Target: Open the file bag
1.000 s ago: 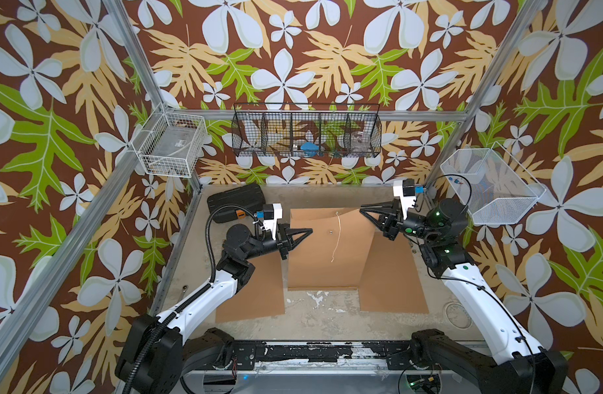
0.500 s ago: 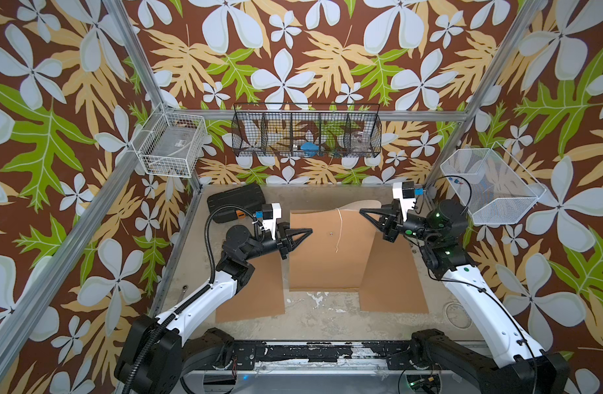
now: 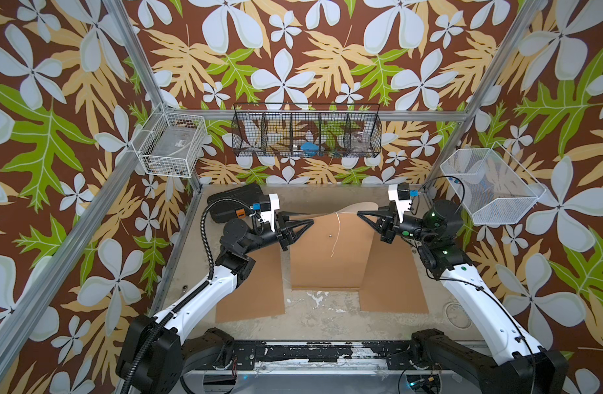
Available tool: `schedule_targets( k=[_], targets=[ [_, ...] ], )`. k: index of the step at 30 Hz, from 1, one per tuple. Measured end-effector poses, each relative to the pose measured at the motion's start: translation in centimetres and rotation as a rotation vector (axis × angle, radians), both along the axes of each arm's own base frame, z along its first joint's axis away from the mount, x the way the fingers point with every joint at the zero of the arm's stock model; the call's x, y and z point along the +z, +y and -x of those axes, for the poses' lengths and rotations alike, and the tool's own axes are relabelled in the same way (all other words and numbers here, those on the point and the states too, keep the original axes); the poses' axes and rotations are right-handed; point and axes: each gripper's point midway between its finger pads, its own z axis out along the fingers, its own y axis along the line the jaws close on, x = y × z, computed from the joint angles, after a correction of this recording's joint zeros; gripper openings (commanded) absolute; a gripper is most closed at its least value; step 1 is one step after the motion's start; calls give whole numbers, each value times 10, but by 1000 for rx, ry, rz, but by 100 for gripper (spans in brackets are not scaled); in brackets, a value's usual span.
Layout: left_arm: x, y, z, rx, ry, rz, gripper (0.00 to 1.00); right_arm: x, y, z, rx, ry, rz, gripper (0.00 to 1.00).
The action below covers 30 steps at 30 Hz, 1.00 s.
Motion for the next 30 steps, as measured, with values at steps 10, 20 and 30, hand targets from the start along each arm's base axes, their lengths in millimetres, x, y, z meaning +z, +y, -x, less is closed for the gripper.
schedule_targets(
  k=[10,20,30],
  targets=[
    [15,0,-1,5,-28,14,22,-2,2,-2,-7,3,7,0],
    [12,1,-2,12,-19,14,0,-4,4,-2,-5,4,12,0],
    [8,7,-5,54,15,48,0,-6,4,1,-4,9,15,22]
  ],
)
